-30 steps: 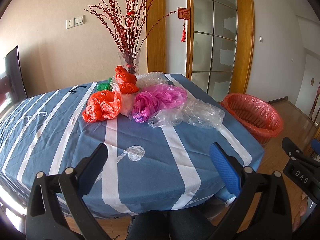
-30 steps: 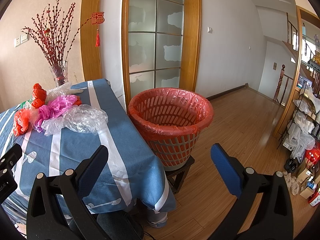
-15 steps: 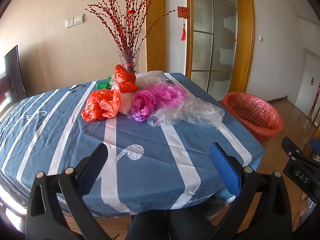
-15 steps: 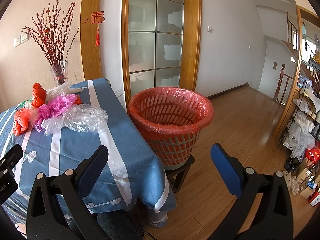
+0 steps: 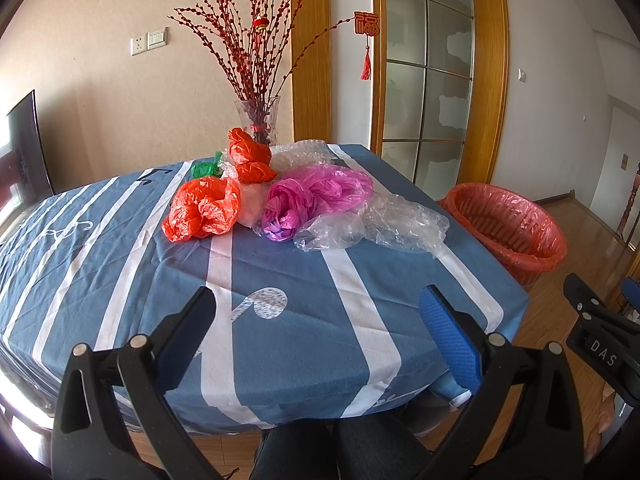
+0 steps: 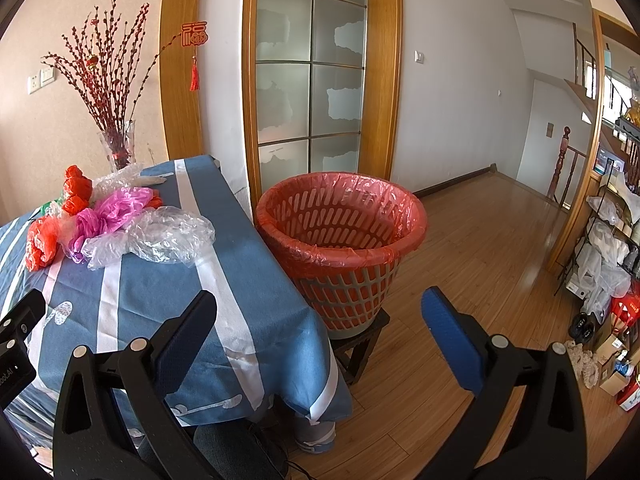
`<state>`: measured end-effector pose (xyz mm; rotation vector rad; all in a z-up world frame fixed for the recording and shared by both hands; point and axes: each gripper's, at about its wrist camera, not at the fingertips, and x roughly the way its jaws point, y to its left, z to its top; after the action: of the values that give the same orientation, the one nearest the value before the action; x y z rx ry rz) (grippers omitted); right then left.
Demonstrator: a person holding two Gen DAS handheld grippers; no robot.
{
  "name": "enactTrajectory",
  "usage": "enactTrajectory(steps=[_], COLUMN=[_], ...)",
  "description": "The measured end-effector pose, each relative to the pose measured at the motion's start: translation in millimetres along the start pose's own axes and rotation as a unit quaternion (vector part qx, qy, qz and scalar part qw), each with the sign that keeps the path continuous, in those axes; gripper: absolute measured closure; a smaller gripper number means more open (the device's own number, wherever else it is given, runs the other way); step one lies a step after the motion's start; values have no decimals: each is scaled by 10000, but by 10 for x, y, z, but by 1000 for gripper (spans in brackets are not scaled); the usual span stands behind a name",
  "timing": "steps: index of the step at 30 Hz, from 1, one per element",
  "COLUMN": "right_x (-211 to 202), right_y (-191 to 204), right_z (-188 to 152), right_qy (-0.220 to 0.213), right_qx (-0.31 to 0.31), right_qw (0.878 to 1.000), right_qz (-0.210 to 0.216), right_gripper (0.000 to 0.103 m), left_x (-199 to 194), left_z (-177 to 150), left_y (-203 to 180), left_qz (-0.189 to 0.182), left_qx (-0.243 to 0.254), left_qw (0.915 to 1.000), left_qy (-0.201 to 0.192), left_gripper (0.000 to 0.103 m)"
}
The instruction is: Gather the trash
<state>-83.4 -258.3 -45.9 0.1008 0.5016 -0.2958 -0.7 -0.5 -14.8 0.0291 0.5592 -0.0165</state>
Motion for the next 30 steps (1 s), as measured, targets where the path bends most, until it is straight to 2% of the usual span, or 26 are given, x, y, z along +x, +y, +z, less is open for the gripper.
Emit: enactTrajectory(steps=[13,19,30], right_x=[34,66,178], right_y=[-21,12,259], right_z=[-29,-33,38], right_qy=[18,47,201], right_qx=[-6,-36,-235], right_qw=[10000,10000,9989], right_qz=[-1,0,343], right_gripper=[2,2,2], left_x=[19,45,225], left_z=[-47,-174,-66], left_y=[-24,-40,311], left_qz=[-6,3,289], left_qx=[-3,-72,-362], left_qw=[10000,9999,9984], left_qy=[17,98,329], left_gripper=[4,4,4])
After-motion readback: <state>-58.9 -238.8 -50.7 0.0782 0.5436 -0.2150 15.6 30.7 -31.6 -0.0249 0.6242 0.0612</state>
